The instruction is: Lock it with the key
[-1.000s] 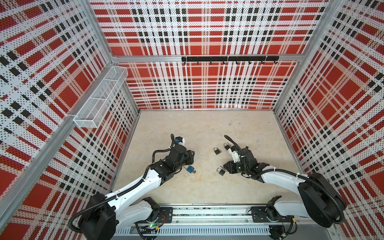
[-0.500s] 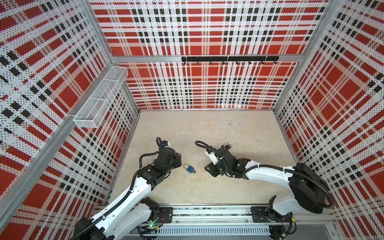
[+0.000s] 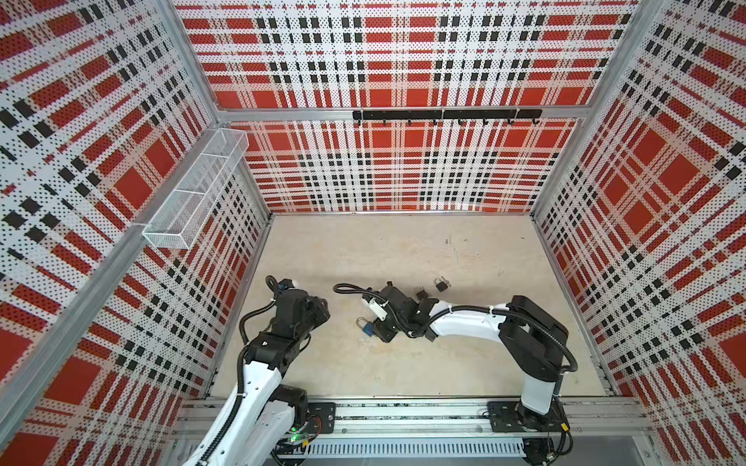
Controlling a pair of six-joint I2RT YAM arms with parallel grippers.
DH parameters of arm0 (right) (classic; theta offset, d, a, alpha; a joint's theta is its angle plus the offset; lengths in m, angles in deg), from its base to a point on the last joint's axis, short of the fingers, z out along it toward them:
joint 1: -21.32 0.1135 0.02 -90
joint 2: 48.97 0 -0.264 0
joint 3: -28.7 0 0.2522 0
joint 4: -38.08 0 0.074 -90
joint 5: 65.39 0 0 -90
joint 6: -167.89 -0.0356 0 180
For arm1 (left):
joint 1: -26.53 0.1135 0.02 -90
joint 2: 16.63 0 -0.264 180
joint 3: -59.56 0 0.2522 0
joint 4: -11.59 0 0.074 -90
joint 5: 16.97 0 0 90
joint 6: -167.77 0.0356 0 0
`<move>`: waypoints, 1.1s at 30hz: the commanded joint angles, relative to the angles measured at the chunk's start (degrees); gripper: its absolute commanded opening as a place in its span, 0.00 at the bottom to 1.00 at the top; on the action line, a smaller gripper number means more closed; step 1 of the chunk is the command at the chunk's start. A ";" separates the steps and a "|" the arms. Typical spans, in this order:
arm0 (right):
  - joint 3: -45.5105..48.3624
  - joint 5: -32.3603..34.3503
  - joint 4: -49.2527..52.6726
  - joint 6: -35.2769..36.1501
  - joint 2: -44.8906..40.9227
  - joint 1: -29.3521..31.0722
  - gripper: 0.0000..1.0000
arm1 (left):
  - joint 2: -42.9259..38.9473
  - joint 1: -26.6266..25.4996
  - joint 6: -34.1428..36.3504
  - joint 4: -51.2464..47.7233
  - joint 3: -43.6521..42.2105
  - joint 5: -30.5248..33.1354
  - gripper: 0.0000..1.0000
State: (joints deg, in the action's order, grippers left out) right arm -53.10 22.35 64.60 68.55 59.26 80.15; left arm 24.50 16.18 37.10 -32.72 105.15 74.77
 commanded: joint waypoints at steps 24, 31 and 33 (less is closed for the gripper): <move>-9.03 4.86 4.69 3.89 10.31 3.40 0.49 | 0.62 8.72 1.76 3.16 -2.03 -11.04 0.47; -10.11 6.75 6.13 3.81 12.22 3.57 0.47 | 0.54 9.04 1.55 3.65 -2.34 -11.63 0.47; -10.31 7.28 6.65 3.72 12.61 3.57 0.43 | 0.58 9.23 1.52 3.75 -2.48 -11.76 0.47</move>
State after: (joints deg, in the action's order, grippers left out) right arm -62.58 28.12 69.27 71.39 69.55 83.41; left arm 25.48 24.68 38.24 -30.43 103.45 63.60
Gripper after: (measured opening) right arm 0.444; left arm 0.471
